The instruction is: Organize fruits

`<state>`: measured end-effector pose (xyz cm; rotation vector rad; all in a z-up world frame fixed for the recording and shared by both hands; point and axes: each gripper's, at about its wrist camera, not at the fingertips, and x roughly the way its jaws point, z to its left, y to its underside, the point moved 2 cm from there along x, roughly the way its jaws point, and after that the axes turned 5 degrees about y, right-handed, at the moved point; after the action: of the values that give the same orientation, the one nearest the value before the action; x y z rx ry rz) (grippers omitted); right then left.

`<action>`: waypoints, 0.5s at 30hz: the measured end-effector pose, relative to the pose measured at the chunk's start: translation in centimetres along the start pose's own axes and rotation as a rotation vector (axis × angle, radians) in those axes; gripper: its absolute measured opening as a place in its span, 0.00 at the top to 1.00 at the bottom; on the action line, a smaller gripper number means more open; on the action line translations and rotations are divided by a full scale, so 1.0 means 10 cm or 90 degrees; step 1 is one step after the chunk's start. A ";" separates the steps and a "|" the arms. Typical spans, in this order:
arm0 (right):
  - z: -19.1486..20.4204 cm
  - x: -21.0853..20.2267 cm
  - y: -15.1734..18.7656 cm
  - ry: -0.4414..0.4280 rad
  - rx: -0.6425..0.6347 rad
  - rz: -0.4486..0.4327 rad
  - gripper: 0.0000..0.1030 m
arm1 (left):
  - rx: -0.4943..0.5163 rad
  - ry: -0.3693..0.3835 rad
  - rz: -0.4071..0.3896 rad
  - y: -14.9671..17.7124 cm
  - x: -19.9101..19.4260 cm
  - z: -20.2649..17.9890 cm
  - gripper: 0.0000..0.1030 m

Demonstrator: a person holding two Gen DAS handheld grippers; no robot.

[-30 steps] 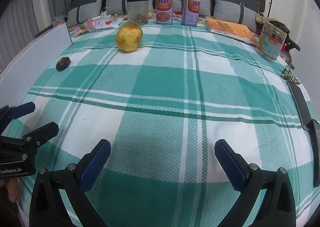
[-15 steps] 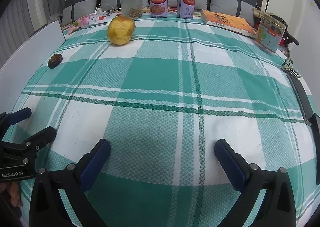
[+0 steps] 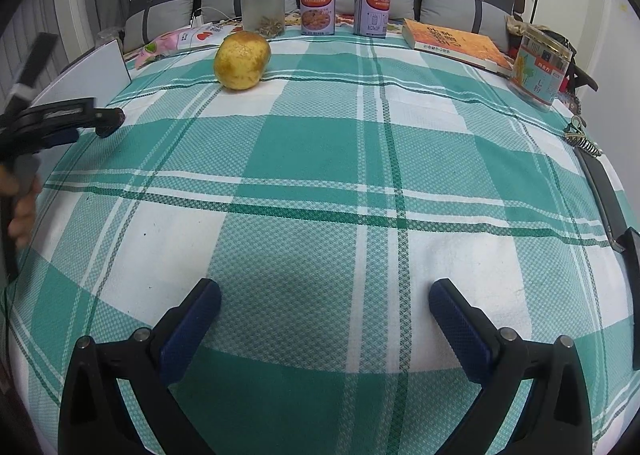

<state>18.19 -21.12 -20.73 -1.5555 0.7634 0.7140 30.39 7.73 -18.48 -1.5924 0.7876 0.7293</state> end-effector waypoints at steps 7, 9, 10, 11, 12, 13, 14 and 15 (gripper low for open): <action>0.00 0.00 0.00 0.000 0.000 0.000 0.00 | 0.061 0.006 -0.017 -0.01 0.07 -0.10 0.58; 0.00 0.00 0.00 0.000 0.000 0.000 0.00 | 0.065 0.016 -0.013 0.04 -0.01 -0.15 0.58; 0.00 0.00 0.00 0.000 0.000 0.000 0.00 | 0.066 0.025 -0.014 0.08 -0.08 -0.18 0.58; 0.00 0.00 0.00 -0.001 0.000 0.000 0.00 | 0.071 0.034 -0.017 0.13 -0.17 -0.22 0.58; 0.00 0.00 0.00 -0.001 0.000 0.000 0.00 | 0.078 0.042 -0.021 0.19 -0.28 -0.26 0.58; 0.00 0.00 0.00 -0.001 0.000 0.000 0.00 | 0.086 0.050 -0.022 0.25 -0.36 -0.30 0.58; 0.00 0.00 0.00 -0.001 0.000 0.000 0.00 | 0.094 0.061 -0.021 0.32 -0.46 -0.35 0.58; 0.00 0.00 0.00 -0.001 0.000 0.000 0.00 | 0.101 0.070 -0.018 0.41 -0.55 -0.39 0.58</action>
<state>18.21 -21.13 -20.73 -1.5546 0.7629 0.7144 24.02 3.93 -15.73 -1.5073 0.8791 0.5484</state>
